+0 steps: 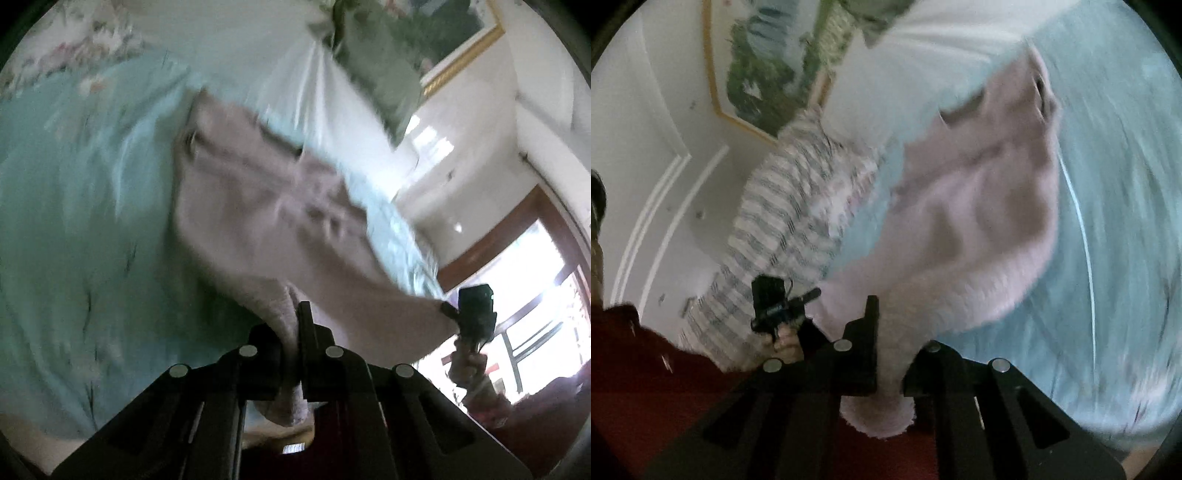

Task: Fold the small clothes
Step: 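Fold the hem up toward the collar with both tools and release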

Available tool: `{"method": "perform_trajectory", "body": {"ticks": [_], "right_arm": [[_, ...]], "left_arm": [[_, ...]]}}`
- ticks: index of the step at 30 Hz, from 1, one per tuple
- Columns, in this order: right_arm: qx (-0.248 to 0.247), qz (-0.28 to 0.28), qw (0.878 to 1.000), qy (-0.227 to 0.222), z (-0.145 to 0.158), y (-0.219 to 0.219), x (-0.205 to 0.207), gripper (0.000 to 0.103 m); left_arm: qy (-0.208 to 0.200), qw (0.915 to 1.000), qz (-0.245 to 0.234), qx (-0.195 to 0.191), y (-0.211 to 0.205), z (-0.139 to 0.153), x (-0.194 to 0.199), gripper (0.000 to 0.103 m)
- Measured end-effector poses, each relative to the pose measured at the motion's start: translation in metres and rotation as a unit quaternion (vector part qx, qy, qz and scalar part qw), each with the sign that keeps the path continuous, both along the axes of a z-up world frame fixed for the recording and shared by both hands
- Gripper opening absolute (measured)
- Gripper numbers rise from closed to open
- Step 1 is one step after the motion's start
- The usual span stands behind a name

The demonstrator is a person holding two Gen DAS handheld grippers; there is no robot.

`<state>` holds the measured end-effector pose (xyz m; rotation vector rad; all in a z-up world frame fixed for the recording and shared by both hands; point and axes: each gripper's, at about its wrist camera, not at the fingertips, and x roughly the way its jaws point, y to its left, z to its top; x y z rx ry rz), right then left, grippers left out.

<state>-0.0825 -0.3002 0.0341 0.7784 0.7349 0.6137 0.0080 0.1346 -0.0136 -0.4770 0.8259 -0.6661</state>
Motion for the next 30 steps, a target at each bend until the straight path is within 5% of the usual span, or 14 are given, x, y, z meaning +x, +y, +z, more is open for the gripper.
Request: {"method": "perform_trajectory", "body": {"ticks": [6,13,23,27,30], "right_arm": [[-0.065,-0.073,0.995,-0.027,0.043,-0.021,0.075,0.009],[-0.146,-0.124,0.981,0.001,0.049,-0.045,0.199,0.009],[-0.223,-0.139,0.961,0.089,-0.009,-0.062,0.327,0.009],[-0.214,-0.132,0.958,0.139,-0.043,-0.069,0.346,0.011],[-0.177,-0.135,0.964,0.147,-0.045,-0.083,0.339,0.011]], "left_arm": [[-0.067,0.996,0.058,-0.005,-0.011,0.051,0.075,0.005],[-0.099,0.9882,0.1,0.06,-0.042,0.08,0.195,0.005],[-0.027,0.9829,0.123,0.134,-0.067,0.024,0.341,0.005],[0.019,0.977,0.123,0.173,-0.077,-0.021,0.379,0.006],[0.039,0.9771,0.126,0.167,-0.072,-0.039,0.382,0.013]]}}
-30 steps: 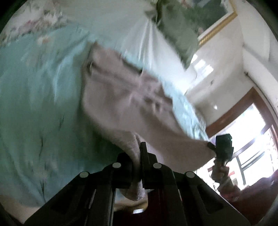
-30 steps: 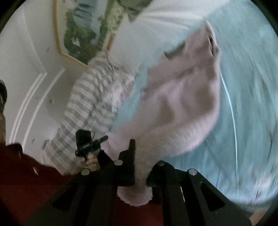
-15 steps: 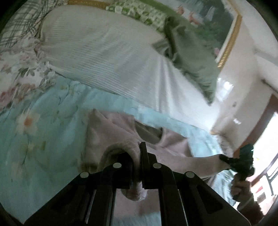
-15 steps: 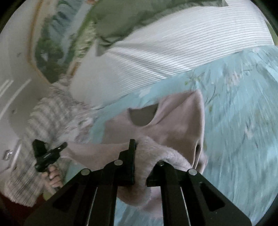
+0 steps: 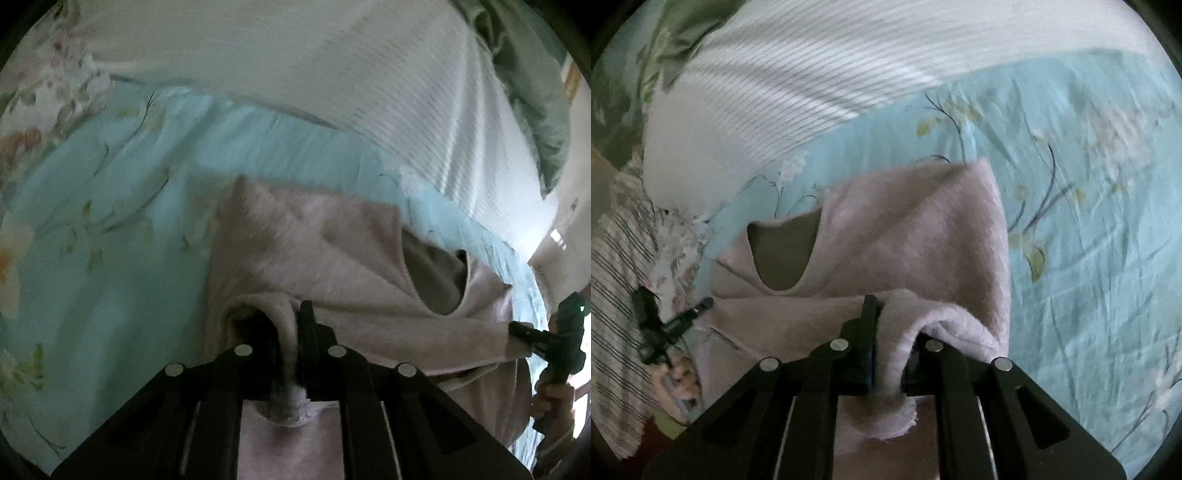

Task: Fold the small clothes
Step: 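Fold the hem up toward the collar with both tools and release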

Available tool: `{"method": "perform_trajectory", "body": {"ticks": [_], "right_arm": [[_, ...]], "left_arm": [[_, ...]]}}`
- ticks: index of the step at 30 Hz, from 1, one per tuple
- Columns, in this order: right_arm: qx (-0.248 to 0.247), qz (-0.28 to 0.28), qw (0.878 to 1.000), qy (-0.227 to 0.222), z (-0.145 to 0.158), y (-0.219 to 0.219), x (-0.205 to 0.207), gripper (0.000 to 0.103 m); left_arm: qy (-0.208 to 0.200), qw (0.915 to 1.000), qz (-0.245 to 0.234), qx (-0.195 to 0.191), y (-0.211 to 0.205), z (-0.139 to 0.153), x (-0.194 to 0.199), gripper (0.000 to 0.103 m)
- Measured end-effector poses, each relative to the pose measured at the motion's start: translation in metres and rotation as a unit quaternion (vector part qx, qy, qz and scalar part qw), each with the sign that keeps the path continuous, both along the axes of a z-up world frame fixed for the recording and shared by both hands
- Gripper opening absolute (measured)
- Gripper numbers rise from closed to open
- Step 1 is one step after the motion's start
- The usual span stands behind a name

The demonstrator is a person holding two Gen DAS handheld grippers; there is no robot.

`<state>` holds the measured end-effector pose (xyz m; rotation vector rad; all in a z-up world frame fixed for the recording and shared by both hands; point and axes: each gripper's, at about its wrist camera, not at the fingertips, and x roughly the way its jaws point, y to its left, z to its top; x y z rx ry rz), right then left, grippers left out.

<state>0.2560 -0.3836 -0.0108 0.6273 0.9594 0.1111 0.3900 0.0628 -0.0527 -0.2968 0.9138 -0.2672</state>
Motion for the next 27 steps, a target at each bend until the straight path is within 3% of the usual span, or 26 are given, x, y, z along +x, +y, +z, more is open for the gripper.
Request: {"method": "perform_trajectory", "body": {"ticks": [1,2,3,4,5,7,10,14,17,21,24,27], "right_arm": [[0.007,-0.005,1.0,-0.005,0.004,-0.004,-0.005,0.013],[0.012,-0.011,1.0,-0.017,0.011,-0.01,-0.017,0.021],[0.008,-0.018,1.0,-0.024,0.018,-0.014,-0.025,0.033],[-0.003,-0.031,0.999,-0.033,0.026,-0.017,-0.036,0.039],[-0.018,-0.048,0.998,-0.045,0.033,-0.019,-0.049,0.046],[-0.022,-0.053,0.997,-0.059,0.042,-0.013,-0.066,0.048],[-0.015,0.012,0.997,-0.07,0.044,0.024,-0.075,0.048],[-0.047,0.169,0.984,-0.008,0.017,0.103,-0.062,0.045],[-0.119,0.194,0.974,0.018,0.002,0.123,-0.04,0.045],[-0.139,0.127,0.982,0.033,-0.006,0.094,0.008,0.044],[-0.14,0.034,0.989,0.022,-0.003,0.057,0.037,0.044],[-0.11,-0.065,0.992,-0.023,0.011,0.022,0.036,0.045]], "left_arm": [[0.0,0.9999,0.0,-0.013,0.005,0.0,-0.003,0.023],[-0.003,0.9997,0.001,-0.025,0.01,0.002,-0.012,0.032],[-0.006,0.9996,0.003,-0.029,0.013,0.004,-0.02,0.051],[-0.012,0.9995,0.003,-0.031,0.015,0.006,-0.028,0.058],[-0.019,0.9992,-0.003,-0.034,0.015,0.008,-0.041,0.058],[-0.022,0.9985,-0.03,-0.041,0.008,0.01,-0.064,0.058],[-0.007,0.9954,-0.083,-0.047,-0.019,0.002,-0.092,0.058],[0.03,0.987,-0.149,-0.053,-0.063,-0.015,-0.111,0.06],[0.036,0.9867,-0.158,-0.014,-0.081,-0.021,-0.104,0.064],[0.028,0.9878,-0.151,0.025,-0.093,-0.012,-0.055,0.064],[0.02,0.9934,-0.105,0.04,-0.083,-0.006,-0.006,0.064],[0.014,0.9981,-0.049,0.034,-0.061,-0.002,0.03,0.064]]}}
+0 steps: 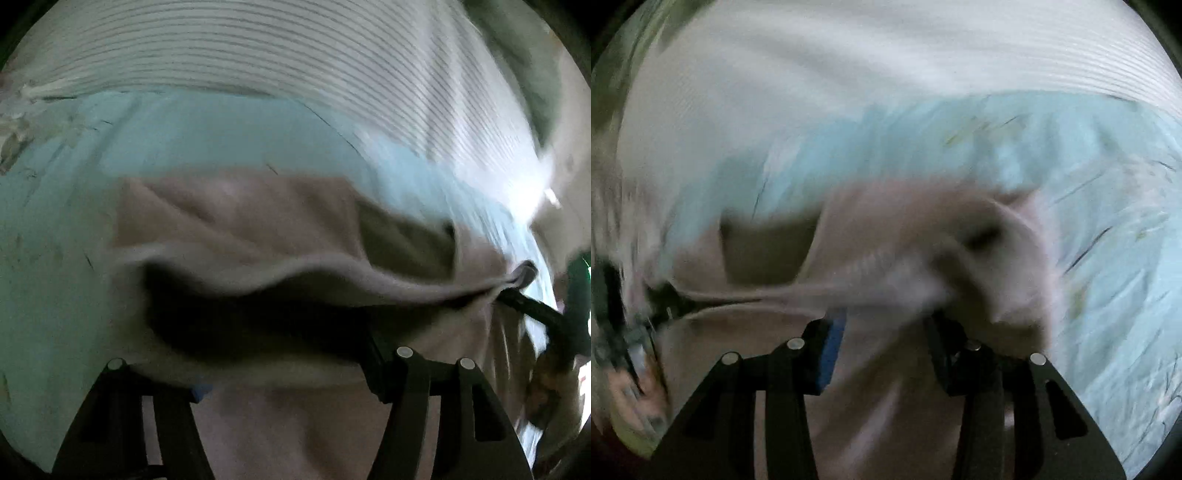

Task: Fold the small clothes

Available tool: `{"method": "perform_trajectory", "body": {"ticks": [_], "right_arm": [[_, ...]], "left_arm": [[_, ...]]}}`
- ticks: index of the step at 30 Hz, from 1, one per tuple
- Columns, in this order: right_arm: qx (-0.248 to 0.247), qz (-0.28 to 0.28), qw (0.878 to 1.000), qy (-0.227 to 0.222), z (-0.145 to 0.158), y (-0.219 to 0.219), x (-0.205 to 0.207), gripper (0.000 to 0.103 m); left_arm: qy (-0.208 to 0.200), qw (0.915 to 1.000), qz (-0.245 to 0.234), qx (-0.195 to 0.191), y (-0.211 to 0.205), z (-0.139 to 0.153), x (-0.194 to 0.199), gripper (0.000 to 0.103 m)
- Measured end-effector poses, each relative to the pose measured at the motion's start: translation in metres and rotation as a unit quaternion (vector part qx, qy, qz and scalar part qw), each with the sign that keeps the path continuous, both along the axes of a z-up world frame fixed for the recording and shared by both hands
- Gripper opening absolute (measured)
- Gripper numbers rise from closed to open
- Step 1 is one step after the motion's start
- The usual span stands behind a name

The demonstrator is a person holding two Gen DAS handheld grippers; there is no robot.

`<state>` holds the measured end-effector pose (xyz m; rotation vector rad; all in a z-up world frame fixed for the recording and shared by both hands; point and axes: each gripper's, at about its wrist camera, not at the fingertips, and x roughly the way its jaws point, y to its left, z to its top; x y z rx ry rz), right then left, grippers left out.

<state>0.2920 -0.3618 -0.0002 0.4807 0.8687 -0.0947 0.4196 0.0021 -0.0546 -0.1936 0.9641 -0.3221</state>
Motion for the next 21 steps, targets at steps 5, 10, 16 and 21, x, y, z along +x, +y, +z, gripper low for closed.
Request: {"method": "perform_trajectory", "body": {"ticks": [5,10,16,21], "right_arm": [[0.023,-0.03,0.999,-0.029,0.012,-0.009,-0.04,0.046],[0.043,0.009,0.998,-0.05,0.012,0.025,-0.101,0.053],[0.078,0.045,0.995,-0.046,0.0,0.072,-0.151,0.054],[0.096,0.039,0.994,-0.026,-0.012,0.079,-0.18,0.054]], "left_arm": [[-0.009,0.9975,0.051,-0.048,0.039,0.009,-0.01,0.064],[-0.032,0.9914,0.079,-0.1,0.063,0.014,-0.081,0.074],[-0.005,0.9849,0.071,-0.158,0.062,0.005,-0.171,0.074],[0.019,0.9826,0.044,-0.179,0.042,-0.011,-0.228,0.074]]}}
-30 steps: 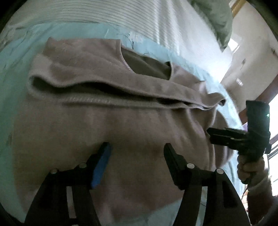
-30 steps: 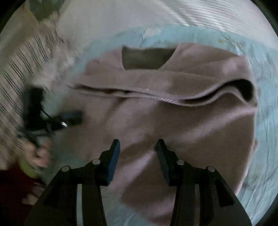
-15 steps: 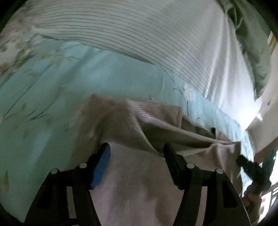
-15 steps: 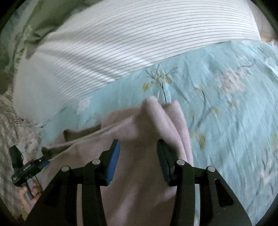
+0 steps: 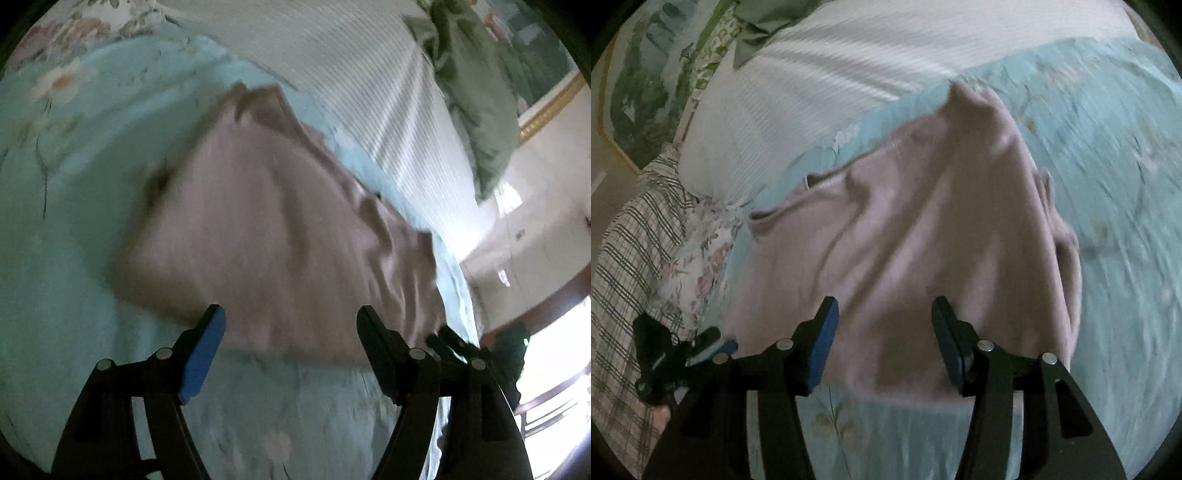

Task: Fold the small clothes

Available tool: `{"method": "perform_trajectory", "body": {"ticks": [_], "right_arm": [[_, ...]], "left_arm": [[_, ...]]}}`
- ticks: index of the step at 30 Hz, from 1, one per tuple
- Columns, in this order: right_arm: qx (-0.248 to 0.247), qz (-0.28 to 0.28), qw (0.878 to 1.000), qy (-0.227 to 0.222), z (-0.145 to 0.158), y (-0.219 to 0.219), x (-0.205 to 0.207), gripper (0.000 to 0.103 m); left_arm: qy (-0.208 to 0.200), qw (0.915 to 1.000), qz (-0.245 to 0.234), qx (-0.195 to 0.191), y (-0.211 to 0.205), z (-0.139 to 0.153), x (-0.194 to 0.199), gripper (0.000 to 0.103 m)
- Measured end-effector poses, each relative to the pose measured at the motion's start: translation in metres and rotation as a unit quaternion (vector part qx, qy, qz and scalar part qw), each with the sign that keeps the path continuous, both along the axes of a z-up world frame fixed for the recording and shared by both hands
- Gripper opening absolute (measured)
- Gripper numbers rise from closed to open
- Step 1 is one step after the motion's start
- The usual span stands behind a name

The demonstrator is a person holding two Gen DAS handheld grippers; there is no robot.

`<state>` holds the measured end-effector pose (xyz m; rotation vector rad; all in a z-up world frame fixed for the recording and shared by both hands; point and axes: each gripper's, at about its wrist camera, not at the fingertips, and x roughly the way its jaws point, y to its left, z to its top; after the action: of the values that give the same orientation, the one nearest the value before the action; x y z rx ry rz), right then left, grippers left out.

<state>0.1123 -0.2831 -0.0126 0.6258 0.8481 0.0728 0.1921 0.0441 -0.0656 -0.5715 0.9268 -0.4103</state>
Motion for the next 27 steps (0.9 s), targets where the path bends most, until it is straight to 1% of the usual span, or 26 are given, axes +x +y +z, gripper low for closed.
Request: {"method": "perform_trajectory", "body": {"ticks": [3,4,7,9,11,13,15,17,19,20,22,23,26,27], "right_arm": [[0.004,0.002,1.0,0.006,0.0,0.002,-0.006,0.054],[0.002,0.003,1.0,0.007,0.001,0.004,-0.006,0.054],[0.002,0.005,1.0,0.007,0.004,0.005,-0.015,0.058],[0.003,0.005,1.0,0.006,0.004,0.005,-0.019,0.059],[0.003,0.005,1.0,0.007,0.006,0.006,-0.022,0.06],[0.006,0.008,1.0,0.007,0.007,0.008,-0.022,0.06],[0.008,0.012,1.0,0.004,0.009,0.01,-0.021,0.061],[0.007,0.015,1.0,-0.001,0.011,0.014,-0.02,0.061],[0.005,0.02,1.0,-0.008,0.013,0.016,-0.019,0.061],[0.005,0.022,1.0,-0.01,0.014,0.017,-0.017,0.061],[0.009,0.024,1.0,-0.01,0.013,0.016,-0.014,0.061],[0.011,0.025,1.0,-0.01,0.012,0.015,-0.012,0.061],[0.015,0.024,1.0,-0.008,0.01,0.01,-0.004,0.061],[0.017,0.022,1.0,-0.008,0.01,0.01,-0.003,0.061]], "left_arm": [[0.015,0.9995,-0.023,-0.017,-0.017,-0.012,-0.018,0.074],[0.018,0.9993,-0.028,-0.016,-0.02,-0.016,-0.024,0.075],[0.031,0.9989,-0.029,-0.02,-0.028,-0.026,-0.028,0.078],[0.044,0.9981,-0.014,-0.04,-0.024,-0.034,-0.025,0.081],[0.049,0.9973,0.004,-0.055,-0.018,-0.039,-0.017,0.082],[0.049,0.9966,0.023,-0.062,-0.013,-0.04,-0.007,0.082],[0.04,0.9962,0.052,-0.056,-0.008,-0.038,0.007,0.082],[0.044,0.9952,0.075,-0.046,-0.002,-0.039,0.024,0.083],[0.043,0.9932,0.095,-0.052,0.001,-0.038,0.037,0.083],[0.041,0.9922,0.108,-0.048,0.003,-0.037,0.043,0.083],[0.037,0.9915,0.118,-0.041,0.004,-0.037,0.052,0.082],[0.034,0.9908,0.124,-0.041,0.006,-0.038,0.056,0.082],[0.029,0.9901,0.134,-0.029,0.007,-0.037,0.065,0.07],[0.028,0.9898,0.138,-0.021,0.008,-0.037,0.067,0.06]]}}
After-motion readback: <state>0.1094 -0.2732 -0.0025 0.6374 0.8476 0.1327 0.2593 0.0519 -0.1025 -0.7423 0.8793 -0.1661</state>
